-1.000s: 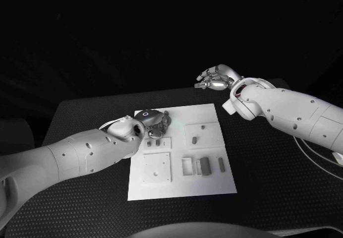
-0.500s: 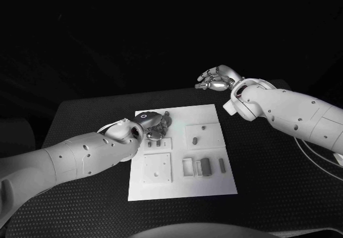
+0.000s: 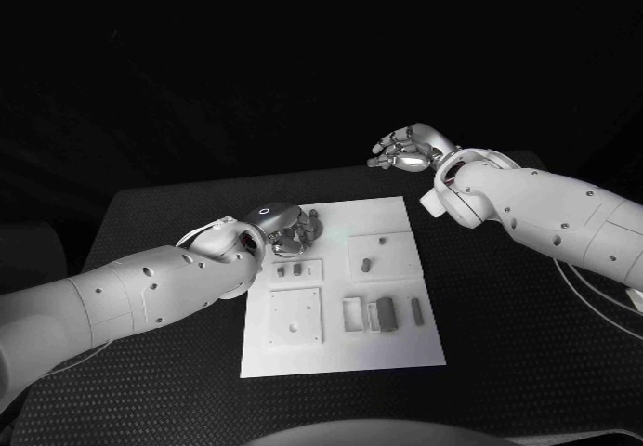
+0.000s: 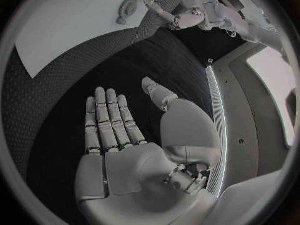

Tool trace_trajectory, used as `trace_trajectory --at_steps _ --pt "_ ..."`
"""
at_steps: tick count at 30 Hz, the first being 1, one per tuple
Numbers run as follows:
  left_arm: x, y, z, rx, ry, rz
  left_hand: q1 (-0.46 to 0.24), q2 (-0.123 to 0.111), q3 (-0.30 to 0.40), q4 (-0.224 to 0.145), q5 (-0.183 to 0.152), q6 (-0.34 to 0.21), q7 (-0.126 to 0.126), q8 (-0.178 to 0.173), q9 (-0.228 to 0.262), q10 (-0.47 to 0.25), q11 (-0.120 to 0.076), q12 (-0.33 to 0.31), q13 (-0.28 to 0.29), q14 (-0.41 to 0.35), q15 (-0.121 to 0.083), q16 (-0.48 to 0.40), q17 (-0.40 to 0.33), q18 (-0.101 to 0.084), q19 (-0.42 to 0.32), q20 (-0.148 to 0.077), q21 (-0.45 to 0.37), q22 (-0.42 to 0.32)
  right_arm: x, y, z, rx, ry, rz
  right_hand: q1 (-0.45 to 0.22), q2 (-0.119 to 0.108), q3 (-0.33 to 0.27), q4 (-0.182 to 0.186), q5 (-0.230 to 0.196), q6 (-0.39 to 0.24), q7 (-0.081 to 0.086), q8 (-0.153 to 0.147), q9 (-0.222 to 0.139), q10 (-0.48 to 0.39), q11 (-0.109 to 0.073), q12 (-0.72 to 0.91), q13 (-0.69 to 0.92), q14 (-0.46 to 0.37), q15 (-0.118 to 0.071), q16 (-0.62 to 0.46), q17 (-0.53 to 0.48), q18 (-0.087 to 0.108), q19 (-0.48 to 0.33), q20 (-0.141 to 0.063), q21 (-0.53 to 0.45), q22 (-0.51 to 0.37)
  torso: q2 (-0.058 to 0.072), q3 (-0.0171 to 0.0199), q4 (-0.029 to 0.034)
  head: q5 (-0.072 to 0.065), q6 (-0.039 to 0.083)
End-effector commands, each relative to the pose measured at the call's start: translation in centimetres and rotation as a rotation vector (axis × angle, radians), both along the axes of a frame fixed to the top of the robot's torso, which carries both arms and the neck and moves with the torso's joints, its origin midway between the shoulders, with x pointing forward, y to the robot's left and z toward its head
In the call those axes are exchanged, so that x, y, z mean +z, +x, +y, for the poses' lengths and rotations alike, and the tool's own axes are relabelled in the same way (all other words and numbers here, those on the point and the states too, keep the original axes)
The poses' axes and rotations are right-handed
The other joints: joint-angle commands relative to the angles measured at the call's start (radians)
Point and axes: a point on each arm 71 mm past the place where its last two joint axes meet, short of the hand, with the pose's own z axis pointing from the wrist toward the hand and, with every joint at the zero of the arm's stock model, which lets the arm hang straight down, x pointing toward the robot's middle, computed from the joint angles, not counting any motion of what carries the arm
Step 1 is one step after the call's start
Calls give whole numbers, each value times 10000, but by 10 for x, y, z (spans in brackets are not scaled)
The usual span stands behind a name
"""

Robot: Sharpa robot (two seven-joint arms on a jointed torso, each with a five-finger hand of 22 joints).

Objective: Assemble the parts on the task board

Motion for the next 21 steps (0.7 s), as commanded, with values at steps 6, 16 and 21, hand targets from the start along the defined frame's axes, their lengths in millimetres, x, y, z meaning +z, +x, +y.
trace_trajectory --at_steps 6,16,21 --pt "7 0 9 55 -84 493 -89 62 23 7 34 48 9 36 11 81 15 -46 13 61 -8 -49 32 235 62 16 19 27 0 -1 1 166 4 16 6 16 -56 3 -22 -76 360 43 -20 43 42 -43 -40 -19 64 -69 22 -181 -79 13 -67 29 0 5 1 23 16" --pt "6 -2 33 274 303 835 -187 66 -34 4 24 28 13 36 -2 68 22 -67 1 55 -1 -87 64 234 53 18 1 55 0 -1 -2 123 -10 17 16 12 -56 5 -21 -78 360 45 -26 36 47 -46 -68 -25 70 -91 30 -186 -89 14 -86 44 -2 -12 26 -19 -6" --pt "5 -1 38 349 366 878 -178 68 -32 -8 26 29 11 38 -3 71 20 -67 0 55 -3 -92 70 237 52 16 -2 59 0 -1 -2 123 -10 15 21 14 -56 6 -21 -80 361 46 -29 32 49 -48 -82 -28 73 -102 34 -188 -93 14 -96 52 5 -20 12 6 -8"
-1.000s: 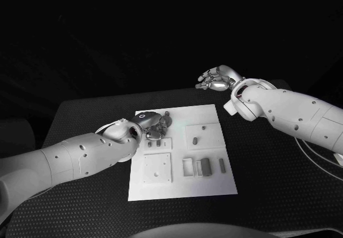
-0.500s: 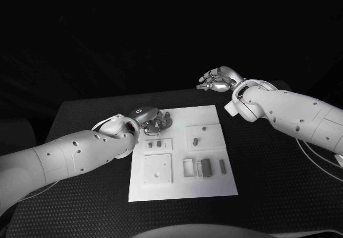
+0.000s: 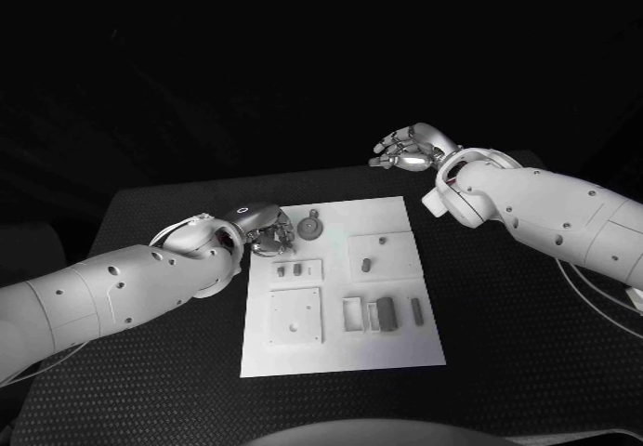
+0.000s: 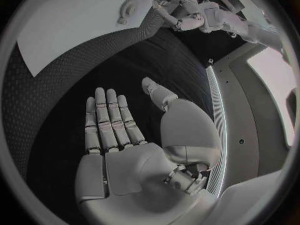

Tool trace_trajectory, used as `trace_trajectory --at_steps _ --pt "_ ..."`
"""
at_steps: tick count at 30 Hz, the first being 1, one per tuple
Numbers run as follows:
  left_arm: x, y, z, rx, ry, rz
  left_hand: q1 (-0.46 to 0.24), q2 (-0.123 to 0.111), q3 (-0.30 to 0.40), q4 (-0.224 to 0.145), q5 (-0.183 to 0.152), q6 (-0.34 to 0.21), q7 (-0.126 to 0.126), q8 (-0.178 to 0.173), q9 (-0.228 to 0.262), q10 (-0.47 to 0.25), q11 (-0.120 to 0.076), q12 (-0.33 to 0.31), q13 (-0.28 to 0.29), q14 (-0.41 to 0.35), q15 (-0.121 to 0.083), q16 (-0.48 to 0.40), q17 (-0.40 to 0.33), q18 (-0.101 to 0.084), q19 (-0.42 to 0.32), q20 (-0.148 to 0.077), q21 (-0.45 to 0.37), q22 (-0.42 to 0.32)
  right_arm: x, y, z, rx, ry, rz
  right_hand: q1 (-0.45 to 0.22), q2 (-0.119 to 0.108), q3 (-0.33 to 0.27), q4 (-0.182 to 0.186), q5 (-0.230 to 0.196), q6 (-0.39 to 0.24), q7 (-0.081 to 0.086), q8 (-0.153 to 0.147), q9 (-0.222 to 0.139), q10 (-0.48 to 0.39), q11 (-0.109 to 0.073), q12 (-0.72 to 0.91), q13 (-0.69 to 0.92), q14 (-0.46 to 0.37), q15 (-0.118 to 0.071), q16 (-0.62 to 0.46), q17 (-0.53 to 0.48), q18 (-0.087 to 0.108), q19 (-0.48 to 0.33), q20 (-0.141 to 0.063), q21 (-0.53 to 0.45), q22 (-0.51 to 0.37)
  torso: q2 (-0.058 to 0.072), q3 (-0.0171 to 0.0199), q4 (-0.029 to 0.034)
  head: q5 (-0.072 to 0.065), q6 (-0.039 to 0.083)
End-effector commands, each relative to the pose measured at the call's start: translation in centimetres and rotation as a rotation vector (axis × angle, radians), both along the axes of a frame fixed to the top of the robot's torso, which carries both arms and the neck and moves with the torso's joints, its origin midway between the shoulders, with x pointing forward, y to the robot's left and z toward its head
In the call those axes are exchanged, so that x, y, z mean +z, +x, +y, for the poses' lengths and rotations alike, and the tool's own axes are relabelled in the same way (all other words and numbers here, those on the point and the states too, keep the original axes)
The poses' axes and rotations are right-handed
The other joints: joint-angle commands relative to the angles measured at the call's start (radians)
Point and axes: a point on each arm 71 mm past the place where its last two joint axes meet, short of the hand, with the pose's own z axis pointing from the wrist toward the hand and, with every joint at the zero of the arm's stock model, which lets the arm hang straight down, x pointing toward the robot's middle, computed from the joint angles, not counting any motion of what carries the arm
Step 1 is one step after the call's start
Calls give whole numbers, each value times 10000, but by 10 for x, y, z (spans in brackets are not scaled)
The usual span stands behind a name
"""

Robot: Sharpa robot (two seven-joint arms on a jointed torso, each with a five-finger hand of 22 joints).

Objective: Assemble the parts on the task board

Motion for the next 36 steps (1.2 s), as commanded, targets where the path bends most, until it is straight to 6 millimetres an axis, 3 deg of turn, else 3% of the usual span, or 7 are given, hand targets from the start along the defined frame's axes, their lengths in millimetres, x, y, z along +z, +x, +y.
trace_trajectory --at_steps 1,10,18,36 --pt "-1 -1 -1 -76 80 249 -74 -6 -31 -8 32 50 31 49 -1 73 22 -67 6 56 -3 -51 17 239 52 12 -3 10 0 -1 2 176 8 9 22 13 -56 6 -21 -54 334 46 -11 32 50 -49 -20 -14 60 -63 16 -189 -59 -21 -58 12 9 -7 -10 29 -4" --pt "-2 0 -3 -96 73 241 -71 -2 -30 -15 33 48 31 50 -3 75 21 -68 5 56 -4 -58 24 240 51 13 -7 15 0 -1 2 190 12 4 25 13 -58 9 -22 -55 334 47 -15 28 53 -50 -37 -17 62 -75 21 -192 -62 -20 -69 22 11 -2 -14 97 -18" --pt "-3 2 -5 -146 206 259 -74 2 -32 -14 33 43 33 50 -6 73 22 -70 3 56 -4 -63 30 239 50 14 -11 19 0 -1 3 190 13 1 26 12 -60 13 -22 -57 335 48 -18 27 55 -50 -48 -18 64 -84 26 -194 -64 -19 -77 29 11 17 -28 93 -31" --pt "-5 1 -10 -273 271 340 -84 26 -32 -7 34 40 36 52 -10 75 23 -71 1 57 -2 -75 44 238 49 17 -19 27 0 -1 3 201 17 -1 30 13 -62 17 -22 -57 335 50 -22 27 57 -49 -68 -20 67 -99 33 -197 -67 -19 -90 41 11 16 -26 62 -75"
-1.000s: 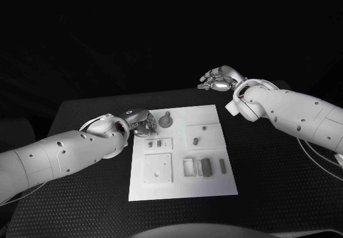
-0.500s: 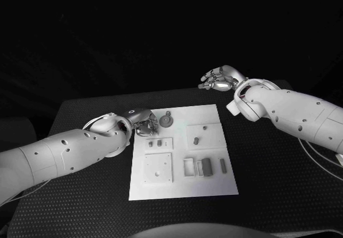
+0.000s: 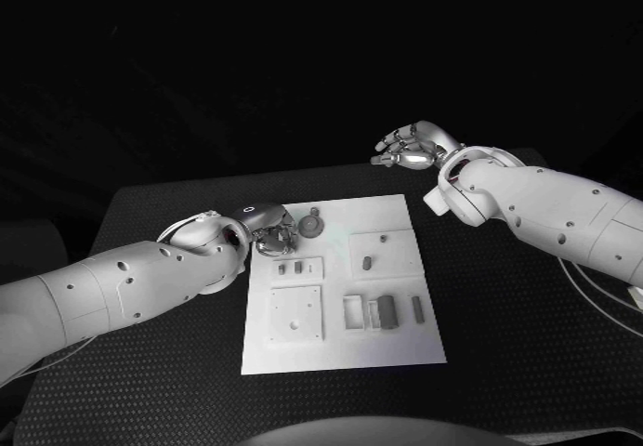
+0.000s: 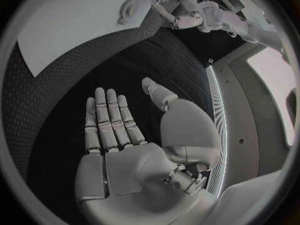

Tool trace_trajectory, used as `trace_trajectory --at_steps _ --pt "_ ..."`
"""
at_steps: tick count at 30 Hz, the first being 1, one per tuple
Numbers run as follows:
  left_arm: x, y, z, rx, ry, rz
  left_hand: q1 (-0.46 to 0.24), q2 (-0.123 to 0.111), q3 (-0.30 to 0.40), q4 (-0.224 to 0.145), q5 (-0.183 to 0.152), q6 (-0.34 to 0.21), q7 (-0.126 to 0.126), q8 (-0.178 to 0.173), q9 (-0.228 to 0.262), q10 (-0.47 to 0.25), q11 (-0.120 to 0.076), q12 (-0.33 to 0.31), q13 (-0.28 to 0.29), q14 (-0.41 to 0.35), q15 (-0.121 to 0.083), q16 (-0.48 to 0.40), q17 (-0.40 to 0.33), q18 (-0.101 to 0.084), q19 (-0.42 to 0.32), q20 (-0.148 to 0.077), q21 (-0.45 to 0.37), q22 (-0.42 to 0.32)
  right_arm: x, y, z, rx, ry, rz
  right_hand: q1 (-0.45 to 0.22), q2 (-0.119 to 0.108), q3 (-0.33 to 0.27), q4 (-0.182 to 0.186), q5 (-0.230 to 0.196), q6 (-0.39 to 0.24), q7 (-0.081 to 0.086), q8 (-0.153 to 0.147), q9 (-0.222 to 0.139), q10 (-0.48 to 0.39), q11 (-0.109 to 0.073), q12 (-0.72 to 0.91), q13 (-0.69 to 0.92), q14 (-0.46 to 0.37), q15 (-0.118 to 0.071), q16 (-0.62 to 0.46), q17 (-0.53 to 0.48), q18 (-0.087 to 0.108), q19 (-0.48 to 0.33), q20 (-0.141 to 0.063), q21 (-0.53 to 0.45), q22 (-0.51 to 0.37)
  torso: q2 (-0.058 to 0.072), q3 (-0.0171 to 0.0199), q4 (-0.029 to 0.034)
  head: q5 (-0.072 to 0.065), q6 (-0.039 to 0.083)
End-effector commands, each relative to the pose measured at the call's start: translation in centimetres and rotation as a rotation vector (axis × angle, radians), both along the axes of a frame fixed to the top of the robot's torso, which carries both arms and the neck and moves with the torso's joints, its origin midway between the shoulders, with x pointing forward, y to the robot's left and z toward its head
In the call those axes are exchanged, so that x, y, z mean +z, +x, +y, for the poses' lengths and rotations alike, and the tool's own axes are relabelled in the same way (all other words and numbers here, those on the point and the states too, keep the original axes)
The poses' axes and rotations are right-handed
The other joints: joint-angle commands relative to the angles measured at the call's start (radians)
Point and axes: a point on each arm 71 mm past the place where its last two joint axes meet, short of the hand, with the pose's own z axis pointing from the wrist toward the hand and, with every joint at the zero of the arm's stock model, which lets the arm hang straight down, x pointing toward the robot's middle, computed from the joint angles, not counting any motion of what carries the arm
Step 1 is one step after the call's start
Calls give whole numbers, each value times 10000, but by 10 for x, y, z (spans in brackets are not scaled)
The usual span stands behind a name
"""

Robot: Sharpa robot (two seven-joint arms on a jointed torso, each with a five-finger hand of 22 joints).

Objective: Assemble the parts on the task board

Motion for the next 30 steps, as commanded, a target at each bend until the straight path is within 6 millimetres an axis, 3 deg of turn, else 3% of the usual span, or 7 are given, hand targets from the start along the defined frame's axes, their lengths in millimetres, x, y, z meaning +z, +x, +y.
trace_trajectory --at_steps 1,30 --pt "-1 0 -1 -105 92 44 -71 39 -31 -7 36 21 18 33 7 53 1 -35 13 58 -4 -37 19 239 65 -5 -20 11 0 -1 2 182 10 -6 30 14 -62 18 -22 -58 335 50 -14 27 57 -49 -18 -20 68 -63 16 -197 -66 -21 -54 12 4 -4 0 -5 -12" --pt "-7 1 -2 -194 379 228 -57 38 -27 -25 35 10 21 36 -1 47 3 -39 7 52 -2 -60 46 240 58 -3 -38 27 0 -1 2 187 14 -14 38 12 -67 24 -22 -59 335 55 -23 28 59 -45 -59 -28 75 -96 31 -203 -72 -21 -82 38 3 -4 3 -1 -68"
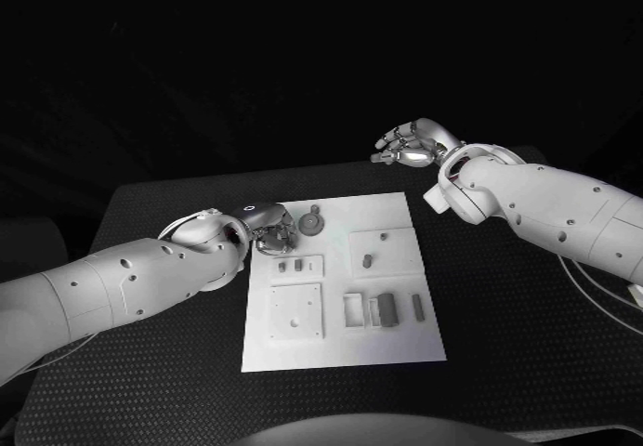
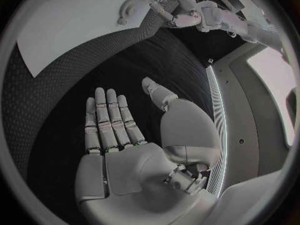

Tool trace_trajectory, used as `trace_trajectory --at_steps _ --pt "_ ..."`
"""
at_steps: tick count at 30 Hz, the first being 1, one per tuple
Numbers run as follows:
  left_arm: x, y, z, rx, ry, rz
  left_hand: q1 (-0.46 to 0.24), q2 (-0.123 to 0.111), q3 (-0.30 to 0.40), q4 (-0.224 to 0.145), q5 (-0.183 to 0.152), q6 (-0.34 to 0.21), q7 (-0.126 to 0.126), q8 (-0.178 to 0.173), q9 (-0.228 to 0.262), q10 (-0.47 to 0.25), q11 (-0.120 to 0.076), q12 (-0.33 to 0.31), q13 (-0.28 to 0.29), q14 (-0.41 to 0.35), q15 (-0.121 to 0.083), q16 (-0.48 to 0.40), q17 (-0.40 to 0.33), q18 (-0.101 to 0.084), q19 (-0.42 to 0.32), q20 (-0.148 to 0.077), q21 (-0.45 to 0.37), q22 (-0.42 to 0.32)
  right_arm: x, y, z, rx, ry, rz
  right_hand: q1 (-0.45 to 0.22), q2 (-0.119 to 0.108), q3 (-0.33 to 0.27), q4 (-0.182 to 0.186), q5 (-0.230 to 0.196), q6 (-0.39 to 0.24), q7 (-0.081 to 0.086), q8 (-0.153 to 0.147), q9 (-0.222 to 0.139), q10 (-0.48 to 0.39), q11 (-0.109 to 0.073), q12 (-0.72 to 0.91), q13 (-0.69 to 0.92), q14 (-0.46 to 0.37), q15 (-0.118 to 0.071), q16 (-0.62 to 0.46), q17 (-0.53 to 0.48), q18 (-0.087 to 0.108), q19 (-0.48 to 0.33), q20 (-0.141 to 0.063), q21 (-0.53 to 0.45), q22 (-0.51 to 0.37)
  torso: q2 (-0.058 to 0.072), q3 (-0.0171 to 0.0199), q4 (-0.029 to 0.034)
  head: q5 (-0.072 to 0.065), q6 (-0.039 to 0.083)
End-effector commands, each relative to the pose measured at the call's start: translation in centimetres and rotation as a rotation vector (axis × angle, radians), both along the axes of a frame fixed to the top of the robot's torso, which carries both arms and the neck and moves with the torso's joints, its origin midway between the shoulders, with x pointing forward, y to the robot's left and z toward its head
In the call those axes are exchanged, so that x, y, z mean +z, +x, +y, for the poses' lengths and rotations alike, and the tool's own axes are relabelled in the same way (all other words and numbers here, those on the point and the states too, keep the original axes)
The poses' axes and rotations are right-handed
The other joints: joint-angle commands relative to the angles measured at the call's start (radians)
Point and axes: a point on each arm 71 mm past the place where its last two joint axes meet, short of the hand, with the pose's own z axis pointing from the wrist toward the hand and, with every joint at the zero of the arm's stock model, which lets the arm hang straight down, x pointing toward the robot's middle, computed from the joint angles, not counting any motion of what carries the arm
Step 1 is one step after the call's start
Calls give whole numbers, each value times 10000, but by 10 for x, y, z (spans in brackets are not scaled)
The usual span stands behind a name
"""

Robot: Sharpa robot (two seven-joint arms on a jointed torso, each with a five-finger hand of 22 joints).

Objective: Assemble the parts on the task board

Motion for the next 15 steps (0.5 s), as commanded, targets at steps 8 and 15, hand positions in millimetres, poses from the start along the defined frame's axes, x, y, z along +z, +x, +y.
trace_trajectory --at_steps 8,15 --pt "-8 -3 -6 -254 150 235 -64 49 -29 -19 35 32 41 59 10 52 4 -36 -4 54 -2 -65 21 236 61 -34 -42 13 0 0 2 178 7 -11 37 12 -39 -2 -22 -59 336 56 -17 29 60 -44 -25 -28 76 -63 16 -204 -72 -20 -48 23 0 9 -12 -3 -36" --pt "-10 -6 -7 -371 244 390 -56 63 -27 -24 35 53 32 76 12 78 -5 -25 1 63 -9 -72 39 239 65 -37 -51 21 0 -1 2 183 5 -2 37 11 -41 -1 -22 -60 336 57 -18 29 60 -43 -32 -28 77 -68 18 -204 -72 -20 -52 27 -5 12 -4 -34 -51"
